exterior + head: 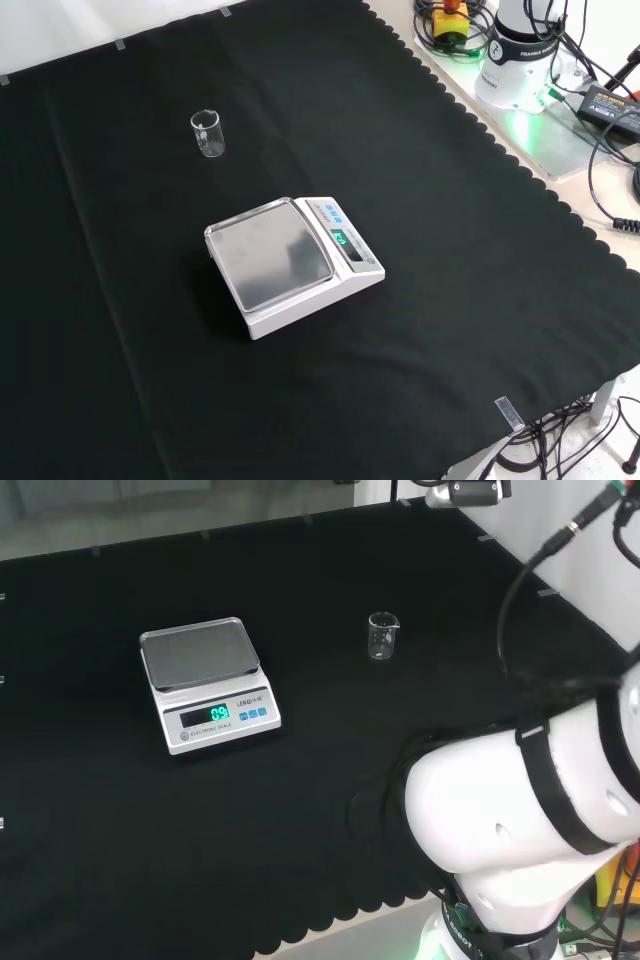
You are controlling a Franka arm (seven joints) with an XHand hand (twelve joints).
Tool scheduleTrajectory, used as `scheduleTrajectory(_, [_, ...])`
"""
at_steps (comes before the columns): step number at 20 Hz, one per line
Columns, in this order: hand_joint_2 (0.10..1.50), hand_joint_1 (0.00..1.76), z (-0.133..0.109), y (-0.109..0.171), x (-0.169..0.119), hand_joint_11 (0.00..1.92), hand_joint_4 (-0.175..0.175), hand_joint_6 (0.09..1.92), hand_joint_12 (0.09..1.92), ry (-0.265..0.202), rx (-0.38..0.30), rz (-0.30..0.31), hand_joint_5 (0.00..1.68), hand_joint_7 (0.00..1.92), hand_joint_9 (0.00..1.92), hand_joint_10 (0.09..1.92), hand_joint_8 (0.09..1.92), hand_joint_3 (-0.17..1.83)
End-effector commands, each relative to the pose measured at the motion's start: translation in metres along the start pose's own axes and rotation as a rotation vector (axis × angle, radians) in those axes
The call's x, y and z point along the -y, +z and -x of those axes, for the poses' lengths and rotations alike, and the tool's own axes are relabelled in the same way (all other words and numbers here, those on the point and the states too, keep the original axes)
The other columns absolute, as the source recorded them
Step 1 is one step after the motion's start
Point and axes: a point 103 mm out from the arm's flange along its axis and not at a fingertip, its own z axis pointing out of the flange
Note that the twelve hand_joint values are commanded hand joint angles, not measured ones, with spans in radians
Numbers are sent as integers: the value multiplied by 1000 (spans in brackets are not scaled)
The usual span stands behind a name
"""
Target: Pick up the beaker.
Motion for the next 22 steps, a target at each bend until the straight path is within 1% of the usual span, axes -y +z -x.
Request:
scheduleTrajectory(1, [858, 361, 45, 33, -71, 78, -62, 87, 1559, -30, -74, -44, 174, 0, 0, 650, 681, -52])
scheduleTrajectory(3, [857, 364, 51, 39, -83, 81, -62, 87, 1559, -26, -69, -59, 175, 0, 0, 658, 687, -51])
scheduleTrajectory(4, [856, 367, 51, 42, -88, 82, -63, 87, 1558, -16, -58, -65, 176, 0, 0, 661, 689, -51])
scheduleTrajectory(7, [854, 372, 54, 51, -106, 82, -63, 87, 1558, -22, -47, -100, 177, 0, 0, 667, 693, -51])
scheduleTrajectory(11, [852, 377, 60, 67, -138, 82, -65, 87, 1557, -18, -50, -174, 187, 0, 0, 676, 701, -51])
scheduleTrajectory(14, [848, 380, 67, 78, -158, 66, -66, 87, 1557, -15, -53, -212, 218, 0, 0, 663, 705, -50])
scheduleTrajectory(17, [844, 379, 74, 88, -172, 54, -69, 87, 1559, -11, -62, -238, 252, 0, 0, 645, 706, -49])
scheduleTrajectory(18, [844, 379, 74, 91, -176, 52, -70, 87, 1559, -21, -67, -244, 270, 0, 0, 641, 706, -49])
scheduleTrajectory(22, [833, 371, 82, 105, -188, 33, -79, 87, 1561, -11, -73, -283, 370, 0, 0, 603, 701, -49])
